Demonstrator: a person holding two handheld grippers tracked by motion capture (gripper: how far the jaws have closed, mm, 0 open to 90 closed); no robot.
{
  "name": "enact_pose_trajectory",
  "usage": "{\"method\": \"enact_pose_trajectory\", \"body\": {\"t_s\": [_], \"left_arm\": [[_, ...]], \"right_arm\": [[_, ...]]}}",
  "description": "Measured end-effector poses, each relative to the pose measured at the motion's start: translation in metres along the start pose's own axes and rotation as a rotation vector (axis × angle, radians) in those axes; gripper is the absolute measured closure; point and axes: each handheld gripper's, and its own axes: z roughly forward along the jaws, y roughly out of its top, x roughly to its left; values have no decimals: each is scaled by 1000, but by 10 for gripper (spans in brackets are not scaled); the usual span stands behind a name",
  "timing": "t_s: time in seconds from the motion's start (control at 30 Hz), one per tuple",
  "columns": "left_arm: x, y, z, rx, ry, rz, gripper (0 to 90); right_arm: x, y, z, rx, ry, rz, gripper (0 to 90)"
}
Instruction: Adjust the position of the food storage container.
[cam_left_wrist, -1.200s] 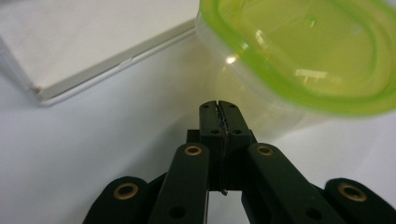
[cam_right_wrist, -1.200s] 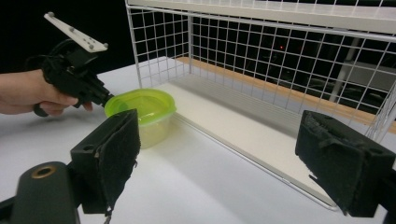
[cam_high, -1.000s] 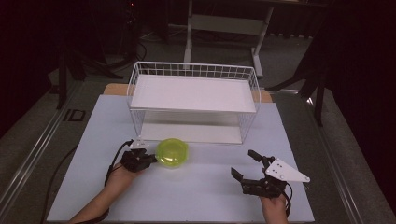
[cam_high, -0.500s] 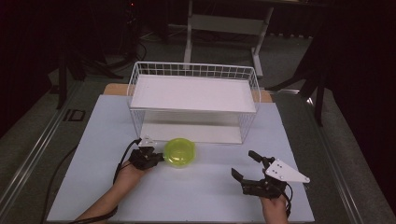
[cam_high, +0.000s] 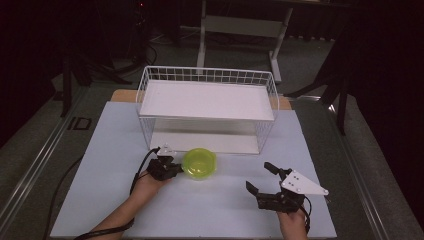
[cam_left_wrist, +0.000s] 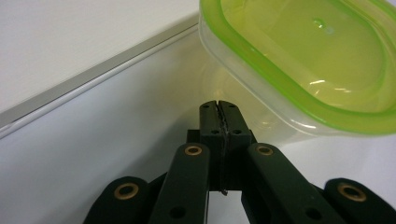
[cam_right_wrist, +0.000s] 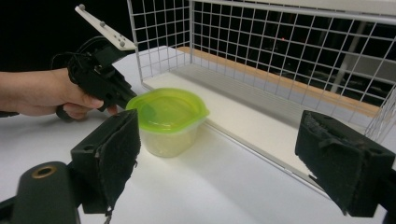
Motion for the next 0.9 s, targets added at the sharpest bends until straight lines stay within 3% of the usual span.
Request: {"method": "enact_pose_trajectory", "body": {"t_s": [0.07, 0.67, 0.9], "left_arm": [[-3, 2, 3, -5, -17, -9, 900], [-28, 18, 33, 17, -89, 48, 900], [-29, 18, 29, 16, -92, 38, 900]], "right_arm": [[-1, 0, 0, 4, -5, 5, 139], [1, -1, 2, 12, 6, 8, 140], [1, -1, 1, 12, 15, 10, 139]]}}
